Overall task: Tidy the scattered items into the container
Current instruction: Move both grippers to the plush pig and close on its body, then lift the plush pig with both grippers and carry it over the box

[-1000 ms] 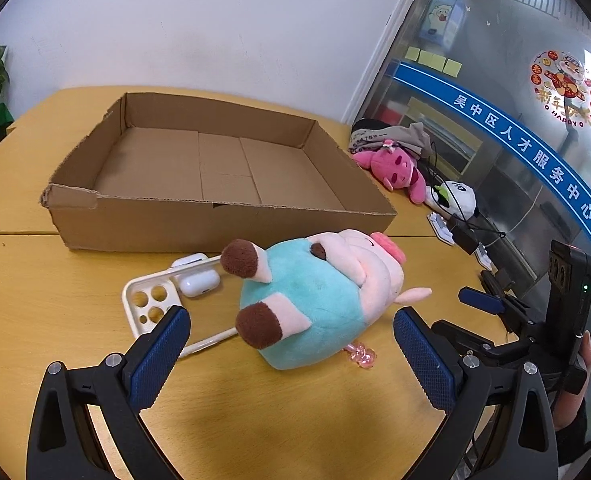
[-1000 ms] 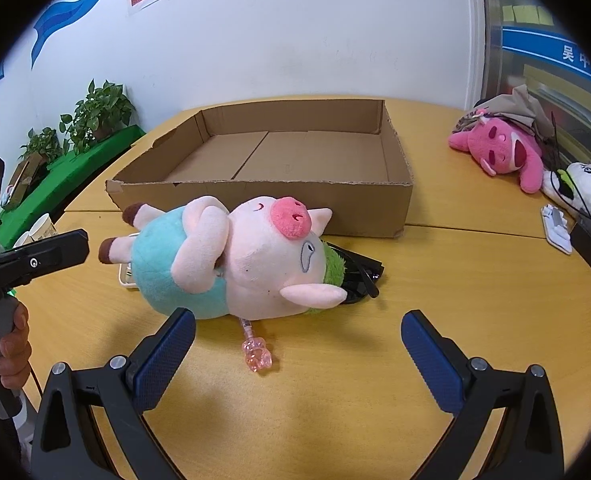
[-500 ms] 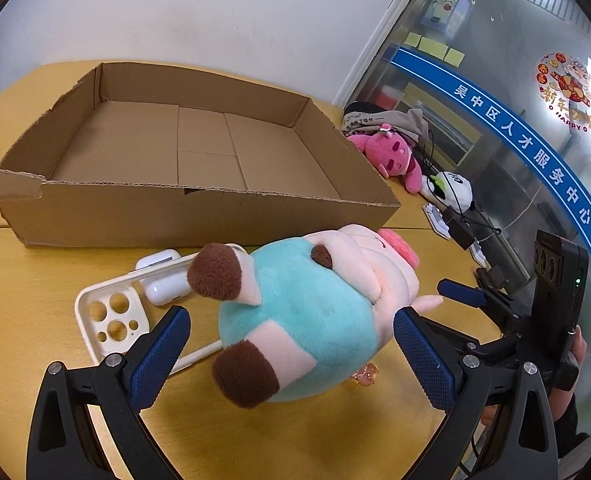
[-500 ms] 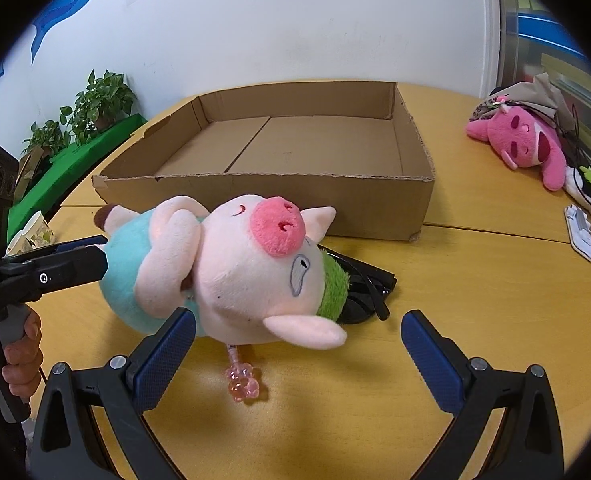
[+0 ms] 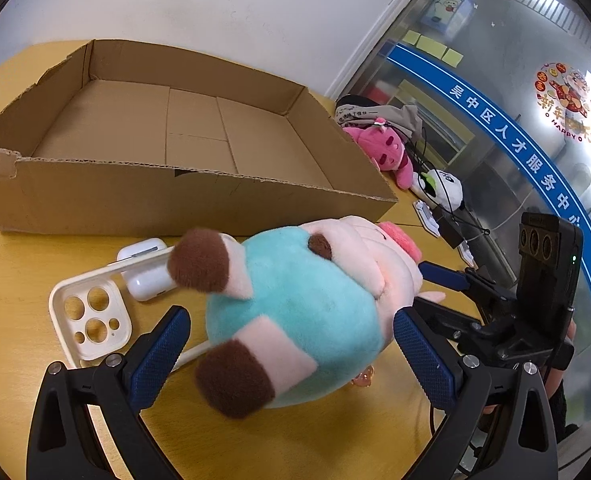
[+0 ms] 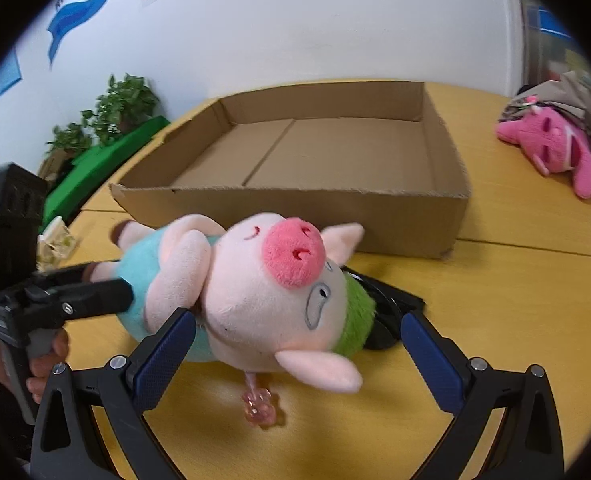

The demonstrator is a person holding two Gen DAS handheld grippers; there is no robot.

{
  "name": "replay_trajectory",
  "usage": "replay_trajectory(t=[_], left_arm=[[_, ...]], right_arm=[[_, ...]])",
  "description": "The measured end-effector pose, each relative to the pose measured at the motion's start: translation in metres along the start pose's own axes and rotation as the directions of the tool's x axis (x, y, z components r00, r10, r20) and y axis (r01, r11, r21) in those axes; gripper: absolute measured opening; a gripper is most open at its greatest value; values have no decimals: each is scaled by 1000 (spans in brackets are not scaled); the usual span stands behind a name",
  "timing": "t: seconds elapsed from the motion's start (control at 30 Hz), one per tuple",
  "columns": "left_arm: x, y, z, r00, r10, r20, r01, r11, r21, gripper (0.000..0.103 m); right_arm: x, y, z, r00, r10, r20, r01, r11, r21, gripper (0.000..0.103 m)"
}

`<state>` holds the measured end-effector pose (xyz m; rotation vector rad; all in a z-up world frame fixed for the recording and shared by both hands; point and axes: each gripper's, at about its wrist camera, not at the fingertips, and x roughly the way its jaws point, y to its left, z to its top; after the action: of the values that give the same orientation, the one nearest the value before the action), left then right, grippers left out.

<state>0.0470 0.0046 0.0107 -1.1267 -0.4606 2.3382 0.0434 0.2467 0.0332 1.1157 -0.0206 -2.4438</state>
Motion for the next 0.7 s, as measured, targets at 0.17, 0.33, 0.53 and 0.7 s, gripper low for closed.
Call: replay_trajectory(t=[0.17, 0.33, 0.53, 0.7], left_arm=[[7, 0, -2, 1000, -13, -28, 13, 1000, -4, 96], [11, 4, -1, 999, -30, -36, 30, 999, -18, 92], [8, 9, 3, 999, -30, -43, 29, 999, -14, 81], [-2, 3, 5, 1000, 6, -28, -6, 1000, 31, 76]], right_arm=[[8, -13, 12, 998, 66, 5, -67, 996, 65, 103], [26, -9, 15, 995, 89, -51, -87, 996, 36, 102], [31, -6, 17, 988, 140, -59, -138, 989, 46, 79], [22, 19, 17, 996, 85, -40, -86, 996, -28, 59]])
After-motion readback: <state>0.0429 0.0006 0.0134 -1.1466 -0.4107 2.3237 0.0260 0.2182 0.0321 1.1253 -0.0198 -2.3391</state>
